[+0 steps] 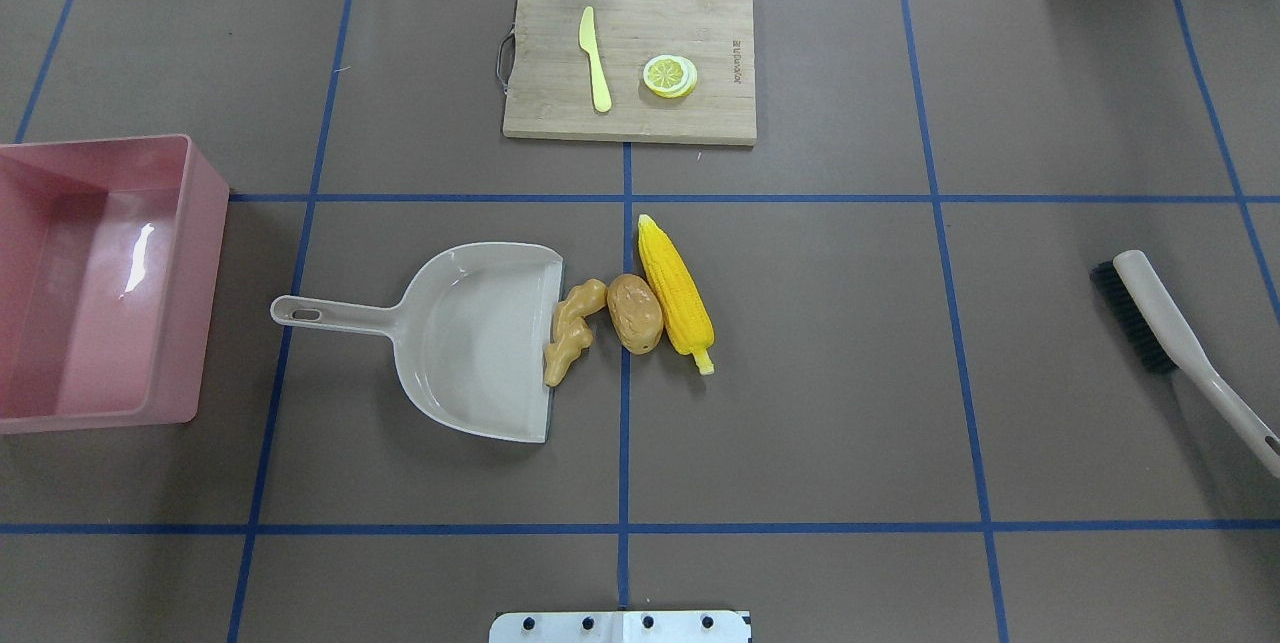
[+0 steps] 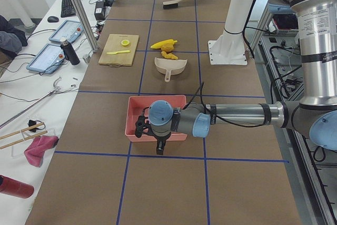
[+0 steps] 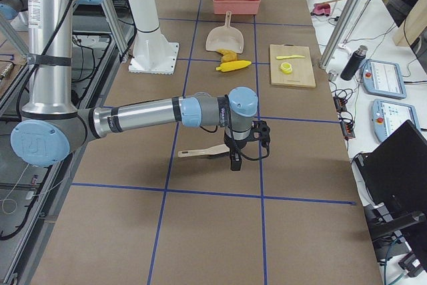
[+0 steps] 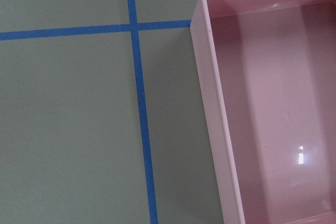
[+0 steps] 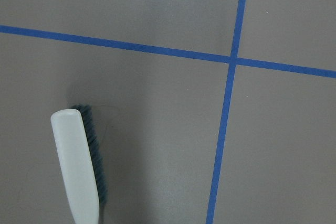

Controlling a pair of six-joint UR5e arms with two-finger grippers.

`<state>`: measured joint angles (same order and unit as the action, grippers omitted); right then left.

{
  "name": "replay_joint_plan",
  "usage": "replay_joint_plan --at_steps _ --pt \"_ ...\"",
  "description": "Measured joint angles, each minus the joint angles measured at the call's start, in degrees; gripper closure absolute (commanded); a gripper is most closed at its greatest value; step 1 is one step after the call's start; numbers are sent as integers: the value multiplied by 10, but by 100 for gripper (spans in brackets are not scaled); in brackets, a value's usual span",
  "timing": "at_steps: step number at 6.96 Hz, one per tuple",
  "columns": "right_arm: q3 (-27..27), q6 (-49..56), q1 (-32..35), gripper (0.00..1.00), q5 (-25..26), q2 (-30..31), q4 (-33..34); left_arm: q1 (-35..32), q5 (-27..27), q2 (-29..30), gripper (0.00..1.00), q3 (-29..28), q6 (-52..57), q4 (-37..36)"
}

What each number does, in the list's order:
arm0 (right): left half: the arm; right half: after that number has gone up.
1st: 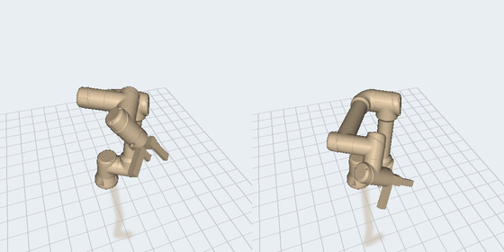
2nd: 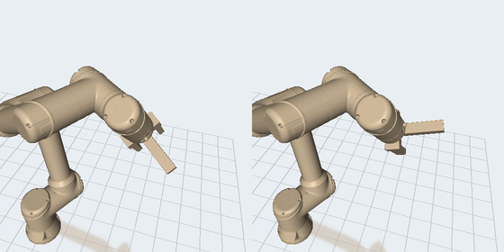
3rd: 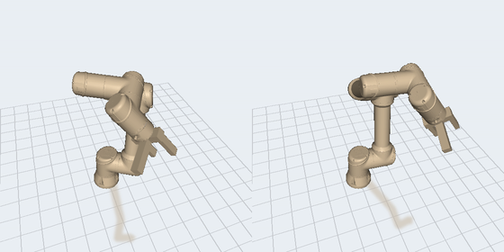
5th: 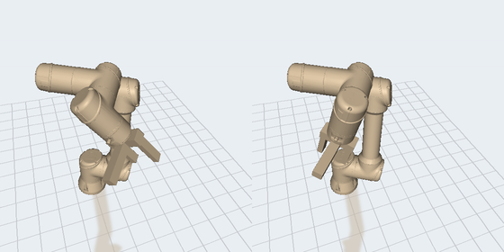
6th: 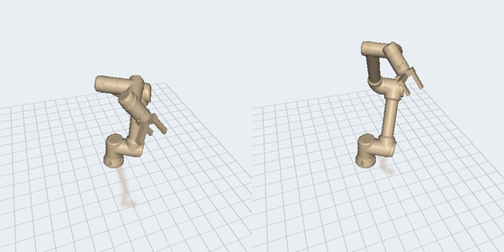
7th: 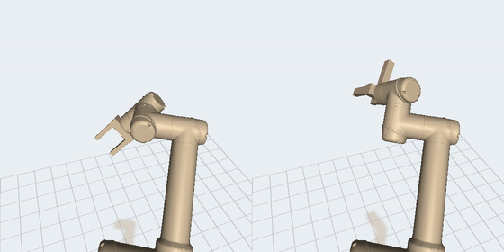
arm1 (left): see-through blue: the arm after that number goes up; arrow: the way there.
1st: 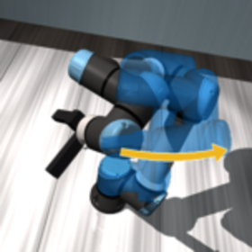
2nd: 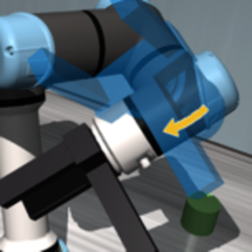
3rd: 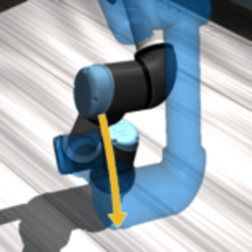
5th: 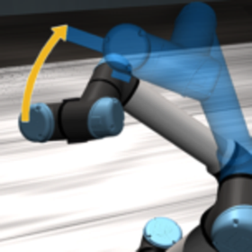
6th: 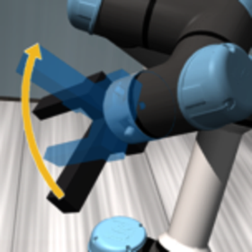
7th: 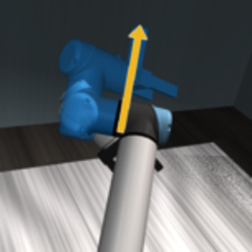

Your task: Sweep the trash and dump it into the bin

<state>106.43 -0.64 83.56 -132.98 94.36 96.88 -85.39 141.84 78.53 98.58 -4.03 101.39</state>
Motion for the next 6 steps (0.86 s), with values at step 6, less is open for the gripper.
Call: replay_joint_plan --at_steps 6 --pt "84 -12 5 0 -36 51 1 -4 -23 -9 2 -2 -2 -19"
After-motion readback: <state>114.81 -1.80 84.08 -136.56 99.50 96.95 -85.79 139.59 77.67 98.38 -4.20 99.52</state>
